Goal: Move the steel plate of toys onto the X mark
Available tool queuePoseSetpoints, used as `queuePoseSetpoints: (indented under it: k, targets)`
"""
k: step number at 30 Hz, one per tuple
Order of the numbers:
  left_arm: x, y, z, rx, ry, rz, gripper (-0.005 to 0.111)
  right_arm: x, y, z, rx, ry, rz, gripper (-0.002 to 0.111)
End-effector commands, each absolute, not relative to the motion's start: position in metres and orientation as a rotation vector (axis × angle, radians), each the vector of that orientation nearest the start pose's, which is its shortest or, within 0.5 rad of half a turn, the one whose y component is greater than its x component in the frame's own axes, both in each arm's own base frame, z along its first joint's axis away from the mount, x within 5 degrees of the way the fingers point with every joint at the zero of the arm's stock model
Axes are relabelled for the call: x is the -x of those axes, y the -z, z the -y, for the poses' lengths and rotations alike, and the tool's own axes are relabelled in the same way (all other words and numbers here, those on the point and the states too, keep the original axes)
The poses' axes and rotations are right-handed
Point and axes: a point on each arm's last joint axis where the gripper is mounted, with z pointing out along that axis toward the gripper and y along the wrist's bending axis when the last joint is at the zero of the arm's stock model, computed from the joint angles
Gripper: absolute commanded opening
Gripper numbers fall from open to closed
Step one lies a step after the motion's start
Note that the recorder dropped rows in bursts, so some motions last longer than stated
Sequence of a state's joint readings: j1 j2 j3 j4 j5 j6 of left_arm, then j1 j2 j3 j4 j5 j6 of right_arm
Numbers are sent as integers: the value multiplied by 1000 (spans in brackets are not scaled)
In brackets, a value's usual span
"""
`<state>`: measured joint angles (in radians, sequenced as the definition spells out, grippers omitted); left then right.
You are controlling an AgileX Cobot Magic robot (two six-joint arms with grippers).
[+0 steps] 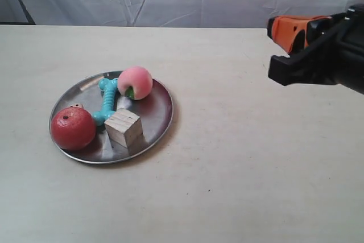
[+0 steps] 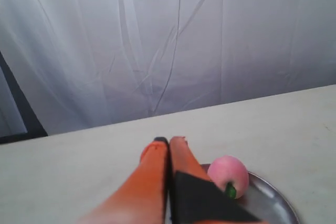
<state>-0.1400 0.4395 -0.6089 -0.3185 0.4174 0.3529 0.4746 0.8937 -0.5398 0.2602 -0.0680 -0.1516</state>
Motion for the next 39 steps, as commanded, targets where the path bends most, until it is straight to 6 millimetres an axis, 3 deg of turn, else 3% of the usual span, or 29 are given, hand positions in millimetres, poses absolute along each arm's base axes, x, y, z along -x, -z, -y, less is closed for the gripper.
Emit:
queuePoseSetpoints:
  k: [1, 7, 20, 33, 36, 39]
  targets:
    - [-64, -336, 21, -289, 139, -1628, 0, -161, -295, -83, 287, -454, -1834, 0]
    - [-60, -327, 20, -283, 156, -1577, 0, -152, -281, -87, 268, -550, -2026, 0]
    - [-56, -330, 28, -381, 268, -1516, 0, -151, -280, -88, 252, -574, -2047, 0]
    - [-56, -329, 28, -450, 210, -1508, 0, -151, -279, -87, 264, -558, -2042, 0]
    - [-56, -328, 28, -456, 211, -1520, 0, -148, -278, -78, 327, -438, -1891, 0]
    - [-56, -328, 28, -456, 211, -1520, 0, -137, -276, -67, 381, -322, -1610, 0]
